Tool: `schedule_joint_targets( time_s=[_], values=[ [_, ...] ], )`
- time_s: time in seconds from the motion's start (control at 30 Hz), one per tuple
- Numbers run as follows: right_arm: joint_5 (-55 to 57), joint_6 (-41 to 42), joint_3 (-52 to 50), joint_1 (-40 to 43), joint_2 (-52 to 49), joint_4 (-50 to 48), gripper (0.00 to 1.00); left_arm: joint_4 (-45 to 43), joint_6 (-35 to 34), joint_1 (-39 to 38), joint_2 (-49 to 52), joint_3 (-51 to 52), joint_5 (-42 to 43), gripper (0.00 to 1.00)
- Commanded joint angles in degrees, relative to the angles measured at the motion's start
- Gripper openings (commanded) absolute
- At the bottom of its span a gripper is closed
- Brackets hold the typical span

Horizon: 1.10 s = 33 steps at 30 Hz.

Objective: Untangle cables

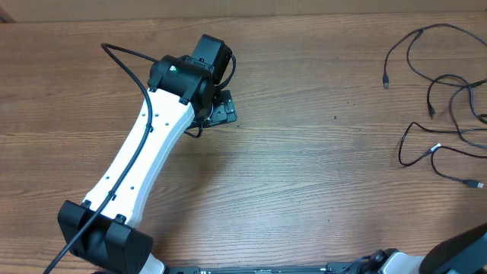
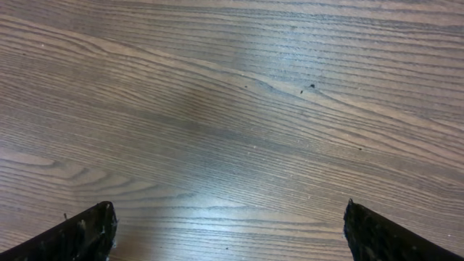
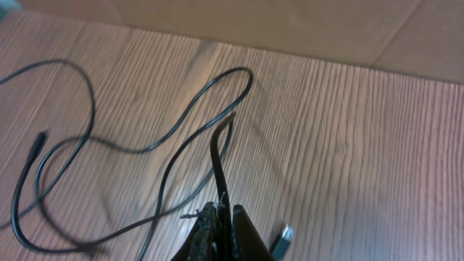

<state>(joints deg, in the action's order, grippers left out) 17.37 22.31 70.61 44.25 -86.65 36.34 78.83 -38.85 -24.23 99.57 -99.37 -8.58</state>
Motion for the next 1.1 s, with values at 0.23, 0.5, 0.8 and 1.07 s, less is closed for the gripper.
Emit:
schedule_joint_targets(
  time_s=[0.23, 0.5, 0.8, 1.07],
  values=[
    [-6.5, 0.4, 1.8, 5.0, -5.9, -8.7, 0.17, 0.0, 0.7, 0.2, 0.4, -0.1, 0.3, 1.0],
    [-8.6, 0.4, 1.8, 5.0, -7.2, -9.6, 1.0, 0.0, 0.7, 0.2, 0.4, -0.1, 0.3, 1.0],
    [-23.3, 0.0, 1.8, 5.0, -7.2, -11.3, 1.0, 0.0, 0.7, 0.2, 0.4, -0.1, 0.3, 1.0],
    [-44.1, -0.2, 1.8, 4.3, -7.2, -15.8, 1.0, 0.0, 0.7, 0.2, 0.4, -0.1, 0.3, 1.0]
  ],
)
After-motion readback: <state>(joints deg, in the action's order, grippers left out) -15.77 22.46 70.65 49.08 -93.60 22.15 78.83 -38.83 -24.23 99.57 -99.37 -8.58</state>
